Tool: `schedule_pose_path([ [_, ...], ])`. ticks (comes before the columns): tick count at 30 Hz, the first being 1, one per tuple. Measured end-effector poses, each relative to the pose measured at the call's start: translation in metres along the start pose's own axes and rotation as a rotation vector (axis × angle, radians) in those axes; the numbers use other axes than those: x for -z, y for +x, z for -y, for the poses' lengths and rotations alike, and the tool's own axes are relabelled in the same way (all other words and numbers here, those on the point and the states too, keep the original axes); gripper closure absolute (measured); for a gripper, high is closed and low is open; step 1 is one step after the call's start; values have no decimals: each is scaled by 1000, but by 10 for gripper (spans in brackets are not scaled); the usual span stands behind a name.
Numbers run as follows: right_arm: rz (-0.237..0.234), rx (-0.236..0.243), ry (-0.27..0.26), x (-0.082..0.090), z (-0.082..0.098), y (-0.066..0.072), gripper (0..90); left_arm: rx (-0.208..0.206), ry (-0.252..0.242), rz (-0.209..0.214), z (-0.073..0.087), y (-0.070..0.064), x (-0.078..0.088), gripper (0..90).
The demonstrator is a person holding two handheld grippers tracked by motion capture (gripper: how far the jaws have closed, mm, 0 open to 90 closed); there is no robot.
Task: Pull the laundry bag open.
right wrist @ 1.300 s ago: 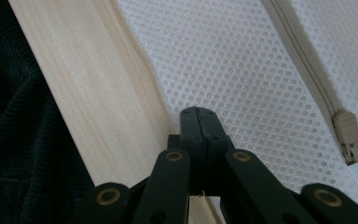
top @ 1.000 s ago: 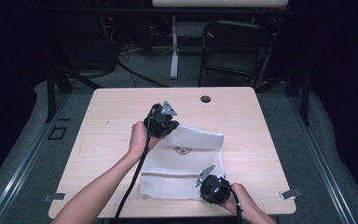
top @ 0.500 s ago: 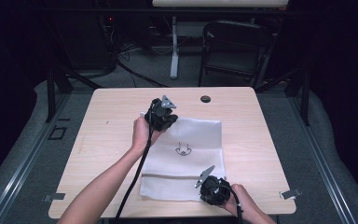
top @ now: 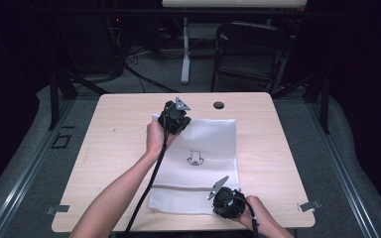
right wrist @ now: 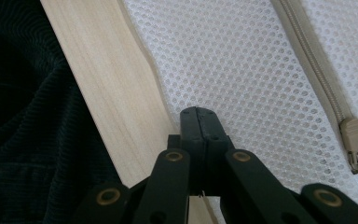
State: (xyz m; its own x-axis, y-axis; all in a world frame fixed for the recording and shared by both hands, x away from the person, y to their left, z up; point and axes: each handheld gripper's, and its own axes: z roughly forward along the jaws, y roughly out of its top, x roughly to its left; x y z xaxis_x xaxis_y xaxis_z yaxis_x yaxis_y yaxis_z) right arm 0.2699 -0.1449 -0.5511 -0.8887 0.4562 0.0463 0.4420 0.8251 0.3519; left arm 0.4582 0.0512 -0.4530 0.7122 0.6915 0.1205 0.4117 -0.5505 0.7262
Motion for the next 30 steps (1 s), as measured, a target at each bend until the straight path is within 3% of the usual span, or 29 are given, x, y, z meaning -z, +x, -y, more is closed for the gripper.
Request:
schedule_pose_path([
  [12, -19, -9, -12, -1, 1, 2, 900, 16, 22, -35, -2, 6, -14, 891],
  [14, -8, 9, 6, 0, 0, 1, 900, 19, 23, -43, -3, 7, -16, 890],
  [26, -22, -6, -9, -1, 1, 1, 900, 69, 52, -83, -5, 16, -40, 878],
  [29, -6, 15, 16, 1, 0, 0, 900, 82, 63, -88, -4, 19, -45, 873],
  [30, -22, -9, -13, -1, 2, 2, 900, 90, 64, -88, -4, 20, -47, 872],
])
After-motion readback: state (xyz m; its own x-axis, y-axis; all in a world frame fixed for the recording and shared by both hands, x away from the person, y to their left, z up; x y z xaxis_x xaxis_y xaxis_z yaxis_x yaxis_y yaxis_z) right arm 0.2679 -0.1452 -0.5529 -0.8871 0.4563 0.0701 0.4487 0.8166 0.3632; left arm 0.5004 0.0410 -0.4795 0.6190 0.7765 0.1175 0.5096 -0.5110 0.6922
